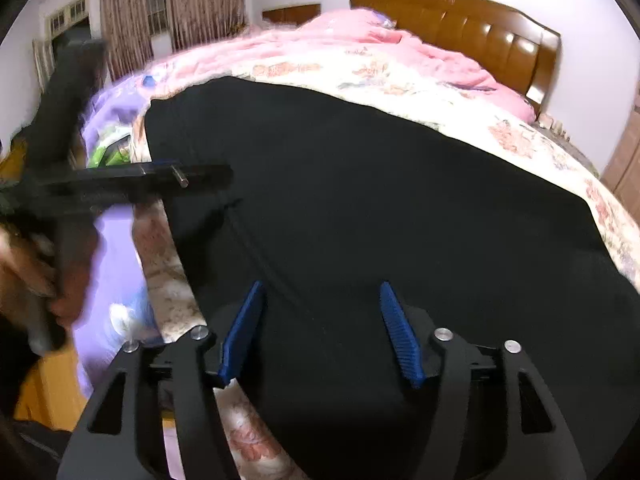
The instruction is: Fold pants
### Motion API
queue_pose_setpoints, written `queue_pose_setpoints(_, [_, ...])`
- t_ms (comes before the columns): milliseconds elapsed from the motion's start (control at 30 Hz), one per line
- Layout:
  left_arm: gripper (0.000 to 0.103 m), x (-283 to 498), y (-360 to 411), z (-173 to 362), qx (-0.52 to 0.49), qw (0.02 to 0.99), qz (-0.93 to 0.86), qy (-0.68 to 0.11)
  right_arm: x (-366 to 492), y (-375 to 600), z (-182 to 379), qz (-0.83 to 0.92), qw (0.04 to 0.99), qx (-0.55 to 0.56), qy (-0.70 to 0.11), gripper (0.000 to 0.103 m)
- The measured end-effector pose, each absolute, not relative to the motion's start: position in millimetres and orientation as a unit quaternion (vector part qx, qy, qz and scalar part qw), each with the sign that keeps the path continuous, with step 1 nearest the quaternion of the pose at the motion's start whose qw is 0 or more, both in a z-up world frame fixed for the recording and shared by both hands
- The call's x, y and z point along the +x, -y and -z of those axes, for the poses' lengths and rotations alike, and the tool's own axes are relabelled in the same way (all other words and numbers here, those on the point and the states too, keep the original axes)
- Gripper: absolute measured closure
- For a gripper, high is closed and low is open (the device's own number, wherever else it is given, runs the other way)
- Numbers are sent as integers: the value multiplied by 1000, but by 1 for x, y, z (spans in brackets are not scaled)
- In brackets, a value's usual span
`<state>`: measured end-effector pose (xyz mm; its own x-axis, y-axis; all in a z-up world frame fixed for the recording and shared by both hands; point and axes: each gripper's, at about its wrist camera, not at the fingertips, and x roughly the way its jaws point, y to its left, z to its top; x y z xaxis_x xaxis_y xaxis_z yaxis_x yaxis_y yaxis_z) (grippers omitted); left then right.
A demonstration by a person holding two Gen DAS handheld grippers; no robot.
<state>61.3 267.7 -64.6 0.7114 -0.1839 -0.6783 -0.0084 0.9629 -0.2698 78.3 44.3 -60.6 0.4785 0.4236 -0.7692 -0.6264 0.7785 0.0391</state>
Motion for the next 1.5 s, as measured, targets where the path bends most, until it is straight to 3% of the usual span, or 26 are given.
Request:
queue_pose_setpoints(100, [2,57,-249,68,-37,919,34,-392,78,-39,59,-321,839,-127,-422,36])
queue_pose_setpoints(200, [2,56,-269,50,-80,918,60,-385,84,-36,52,-328,830,-121,-434,34])
queue_pose_setpoints(367, [2,104,-300,2,-46,939,10,-340,125,-13,26,-290,864,-90,-402,16])
queue_pose_setpoints(600, [2,223,-366,21,-106,908,-113,-390,225,17,29,-196,884,-9,-424,16])
queue_pose_setpoints(767, [2,243,-376,70,-91,893,-106,-429,253,17,59,-162,879,-85,-441,16])
queue_pose_setpoints(967, [1,249,-379,77,-96,892,-102,-429,257,63,58,-147,892,9,-428,17])
queue_pose_setpoints(1267, [1,254,-374,80,-76,889,-114,-437,238,74,34,-168,900,27,-402,16])
queue_pose_setpoints(1400, [1,257,-373,81,-68,887,-118,-441,198,115,10,-130,921,0,-367,15])
queue_pose_setpoints(1500, [1,259,-371,81,-61,886,-120,-444,196,158,36,-60,899,-54,-431,15])
